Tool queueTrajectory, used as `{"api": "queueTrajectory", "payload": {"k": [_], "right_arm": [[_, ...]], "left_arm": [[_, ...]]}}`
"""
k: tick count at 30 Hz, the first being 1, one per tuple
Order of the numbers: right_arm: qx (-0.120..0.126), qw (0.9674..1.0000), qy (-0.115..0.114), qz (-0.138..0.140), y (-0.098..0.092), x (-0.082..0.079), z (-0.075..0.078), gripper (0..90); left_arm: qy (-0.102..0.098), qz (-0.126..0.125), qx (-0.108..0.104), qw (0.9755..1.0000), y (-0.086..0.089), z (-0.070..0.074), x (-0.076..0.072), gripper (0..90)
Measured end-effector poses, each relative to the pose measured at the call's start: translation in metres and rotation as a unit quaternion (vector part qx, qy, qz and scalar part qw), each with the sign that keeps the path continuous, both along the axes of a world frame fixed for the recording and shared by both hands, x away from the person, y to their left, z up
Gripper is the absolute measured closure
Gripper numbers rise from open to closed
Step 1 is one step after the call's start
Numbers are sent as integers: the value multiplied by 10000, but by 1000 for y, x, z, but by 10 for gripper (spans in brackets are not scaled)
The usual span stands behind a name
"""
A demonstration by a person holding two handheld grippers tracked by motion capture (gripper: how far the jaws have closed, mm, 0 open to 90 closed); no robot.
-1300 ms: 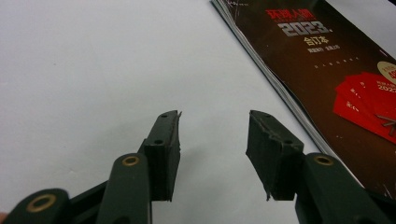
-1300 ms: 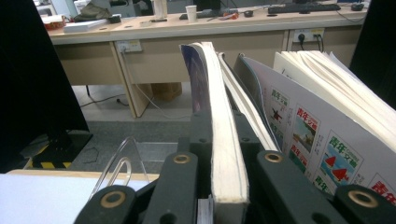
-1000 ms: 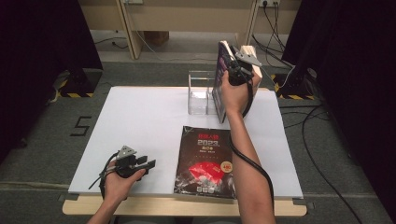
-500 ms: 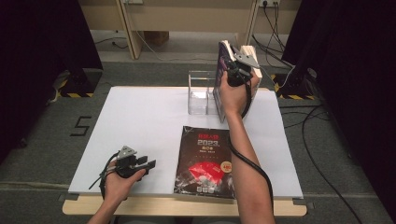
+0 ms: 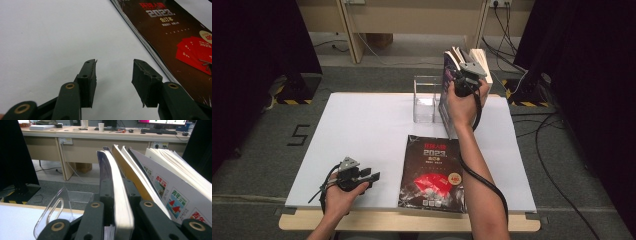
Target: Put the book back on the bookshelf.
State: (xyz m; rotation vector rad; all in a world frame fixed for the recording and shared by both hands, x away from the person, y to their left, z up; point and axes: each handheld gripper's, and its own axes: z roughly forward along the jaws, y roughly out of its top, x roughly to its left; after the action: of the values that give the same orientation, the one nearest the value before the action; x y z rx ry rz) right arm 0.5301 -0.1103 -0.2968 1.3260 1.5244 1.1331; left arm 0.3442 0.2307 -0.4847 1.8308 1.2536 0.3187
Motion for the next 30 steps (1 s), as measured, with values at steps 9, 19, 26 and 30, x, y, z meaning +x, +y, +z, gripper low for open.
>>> {"api": "queueTrajectory", "payload": {"k": [9, 19, 26, 30], "right_arm": [[79, 9998, 131, 160, -12, -18, -3, 775], [269, 9989, 241, 305, -19, -33, -6, 773], [362, 9972, 548, 369, -22, -33, -4, 772], [393, 9960, 714, 369, -23, -29, -2, 770]], "left_arm": [[-18, -20, 9, 10000, -1, 0, 0, 533], [-44, -22, -3, 10000, -2, 1, -1, 533], [-63, -39, -44, 10000, -2, 2, -1, 533], [-47, -47, -43, 10000, -2, 2, -1, 533]]}}
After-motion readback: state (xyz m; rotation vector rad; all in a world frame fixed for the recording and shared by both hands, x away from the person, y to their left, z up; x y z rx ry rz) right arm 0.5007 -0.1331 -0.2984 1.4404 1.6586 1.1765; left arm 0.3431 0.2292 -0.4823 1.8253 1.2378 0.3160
